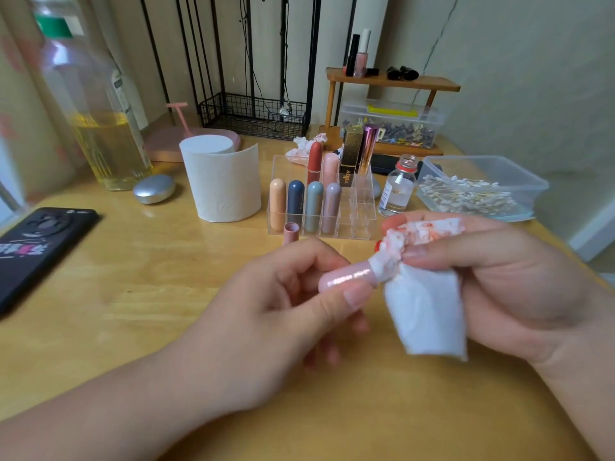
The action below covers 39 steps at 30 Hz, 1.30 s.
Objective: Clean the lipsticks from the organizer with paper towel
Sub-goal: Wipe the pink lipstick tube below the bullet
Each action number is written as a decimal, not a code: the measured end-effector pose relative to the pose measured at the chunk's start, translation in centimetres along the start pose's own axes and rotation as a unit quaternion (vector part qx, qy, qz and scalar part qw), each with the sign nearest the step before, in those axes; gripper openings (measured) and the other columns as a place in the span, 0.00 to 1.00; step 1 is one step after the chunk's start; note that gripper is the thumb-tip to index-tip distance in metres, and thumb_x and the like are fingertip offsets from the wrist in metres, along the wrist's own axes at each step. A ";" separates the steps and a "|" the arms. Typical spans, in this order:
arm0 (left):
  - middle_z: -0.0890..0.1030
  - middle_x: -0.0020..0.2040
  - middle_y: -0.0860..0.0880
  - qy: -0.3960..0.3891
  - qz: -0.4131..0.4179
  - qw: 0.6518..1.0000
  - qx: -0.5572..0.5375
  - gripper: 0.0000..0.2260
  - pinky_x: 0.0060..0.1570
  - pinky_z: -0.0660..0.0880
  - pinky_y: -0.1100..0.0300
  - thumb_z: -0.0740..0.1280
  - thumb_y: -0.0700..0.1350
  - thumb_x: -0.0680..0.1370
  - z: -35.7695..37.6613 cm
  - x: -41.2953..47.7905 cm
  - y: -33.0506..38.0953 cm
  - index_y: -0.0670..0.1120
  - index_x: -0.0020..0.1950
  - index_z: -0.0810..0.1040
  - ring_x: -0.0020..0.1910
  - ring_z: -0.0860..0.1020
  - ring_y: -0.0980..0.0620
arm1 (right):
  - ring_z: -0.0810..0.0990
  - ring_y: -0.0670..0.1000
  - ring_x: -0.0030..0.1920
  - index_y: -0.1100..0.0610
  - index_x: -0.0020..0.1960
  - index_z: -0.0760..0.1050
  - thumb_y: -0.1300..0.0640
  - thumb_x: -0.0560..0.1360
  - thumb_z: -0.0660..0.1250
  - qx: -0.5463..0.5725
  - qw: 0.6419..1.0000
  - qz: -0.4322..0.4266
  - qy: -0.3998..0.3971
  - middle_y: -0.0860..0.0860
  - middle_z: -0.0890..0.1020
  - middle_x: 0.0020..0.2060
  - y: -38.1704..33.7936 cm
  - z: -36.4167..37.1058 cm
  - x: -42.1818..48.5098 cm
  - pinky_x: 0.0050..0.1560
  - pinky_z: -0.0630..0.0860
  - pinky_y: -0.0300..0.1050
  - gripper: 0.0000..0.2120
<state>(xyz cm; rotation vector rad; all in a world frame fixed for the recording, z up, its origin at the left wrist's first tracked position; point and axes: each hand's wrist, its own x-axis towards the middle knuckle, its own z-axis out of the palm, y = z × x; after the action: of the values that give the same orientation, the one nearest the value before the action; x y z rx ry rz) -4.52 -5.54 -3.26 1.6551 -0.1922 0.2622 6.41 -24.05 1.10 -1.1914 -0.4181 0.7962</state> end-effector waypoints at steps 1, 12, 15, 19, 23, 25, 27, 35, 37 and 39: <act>0.84 0.44 0.43 -0.016 -0.029 0.996 -0.077 0.09 0.29 0.77 0.54 0.71 0.49 0.76 0.0 0.1 -0.2 0.44 0.48 0.81 0.35 0.80 0.47 | 0.83 0.59 0.45 0.64 0.48 0.82 0.68 0.59 0.72 0.005 1.000 -0.012 0.022 0.64 0.82 0.45 -0.3 -0.2 0.2 0.45 0.82 0.48 0.16; 0.79 0.64 0.46 -0.118 -0.081 0.933 -0.330 0.11 0.62 0.70 0.41 0.69 0.50 0.78 0.1 0.6 -1.1 0.46 0.56 0.82 0.69 0.73 0.44 | 0.79 0.65 0.58 0.70 0.67 0.70 0.69 0.75 0.64 0.076 0.993 0.029 -0.085 0.69 0.77 0.60 0.3 -0.3 0.4 0.55 0.79 0.59 0.21; 0.81 0.60 0.45 -0.085 -0.081 0.945 -0.306 0.11 0.62 0.70 0.40 0.69 0.48 0.78 0.1 0.6 -1.0 0.42 0.57 0.82 0.68 0.73 0.42 | 0.85 0.58 0.42 0.64 0.49 0.82 0.70 0.68 0.70 -0.021 1.000 -0.009 0.000 0.63 0.84 0.44 0.5 -0.1 0.4 0.39 0.81 0.49 0.10; 0.79 0.58 0.30 -0.001 -0.096 0.947 -0.307 0.18 0.62 0.73 0.41 0.67 0.43 0.76 -0.1 0.8 -0.8 0.29 0.58 0.77 0.59 0.78 0.37 | 0.79 0.55 0.37 0.61 0.39 0.77 0.63 0.64 0.77 -0.217 0.973 -0.063 0.038 0.61 0.80 0.37 0.8 -1.1 0.8 0.37 0.75 0.45 0.09; 0.82 0.53 0.35 0.037 -0.084 0.943 -0.320 0.17 0.56 0.78 0.56 0.67 0.42 0.76 -0.2 1.0 -0.6 0.28 0.57 0.77 0.52 0.81 0.43 | 0.78 0.47 0.27 0.61 0.37 0.77 0.69 0.65 0.76 -0.273 0.960 -0.052 -0.022 0.56 0.80 0.29 0.0 -1.6 0.4 0.27 0.74 0.36 0.09; 0.83 0.51 0.38 0.037 -0.078 0.947 -0.309 0.14 0.55 0.78 0.58 0.69 0.42 0.76 -0.3 0.9 -0.7 0.32 0.55 0.80 0.52 0.81 0.45 | 0.77 0.46 0.25 0.59 0.37 0.78 0.68 0.65 0.74 -0.271 0.960 -0.040 -0.052 0.55 0.80 0.29 -0.3 -1.9 0.3 0.25 0.72 0.35 0.07; 0.83 0.52 0.39 0.013 -0.076 0.948 -0.310 0.13 0.55 0.77 0.57 0.73 0.43 0.75 -0.3 0.7 -0.7 0.35 0.55 0.82 0.53 0.81 0.45 | 0.77 0.48 0.26 0.59 0.38 0.78 0.66 0.65 0.74 -0.271 0.959 -0.026 -0.074 0.57 0.80 0.30 -0.3 -2.3 0.3 0.26 0.73 0.36 0.06; 0.80 0.56 0.37 -0.146 -0.135 0.940 -0.277 0.16 0.56 0.77 0.47 0.75 0.45 0.73 -0.5 0.6 -1.3 0.38 0.57 0.81 0.56 0.79 0.42 | 0.77 0.46 0.30 0.57 0.39 0.78 0.67 0.71 0.72 -0.282 0.947 -0.003 -0.150 0.51 0.81 0.32 0.3 -1.8 -0.2 0.29 0.73 0.35 0.07; 0.81 0.55 0.35 -0.134 -0.157 0.940 -0.270 0.16 0.59 0.77 0.47 0.76 0.44 0.72 -0.6 0.6 -1.6 0.37 0.56 0.81 0.56 0.79 0.40 | 0.74 0.46 0.30 0.58 0.37 0.76 0.67 0.72 0.74 -0.379 0.918 -0.001 -0.118 0.53 0.77 0.29 0.8 -1.9 -0.1 0.29 0.71 0.38 0.10; 0.82 0.54 0.34 -0.115 -0.175 0.945 -0.250 0.12 0.59 0.75 0.47 0.75 0.41 0.73 -0.5 0.6 -1.7 0.36 0.53 0.82 0.55 0.79 0.38 | 0.71 0.47 0.29 0.58 0.36 0.73 0.62 0.71 0.75 -0.493 0.865 0.006 -0.097 0.57 0.74 0.27 1.1 -1.9 0.0 0.29 0.68 0.43 0.12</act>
<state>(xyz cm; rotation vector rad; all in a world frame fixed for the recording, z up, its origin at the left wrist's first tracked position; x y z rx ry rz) -3.46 -4.88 -4.68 1.1808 -0.1230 -0.2394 7.35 -25.13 -0.63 -2.0657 -1.0647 0.7175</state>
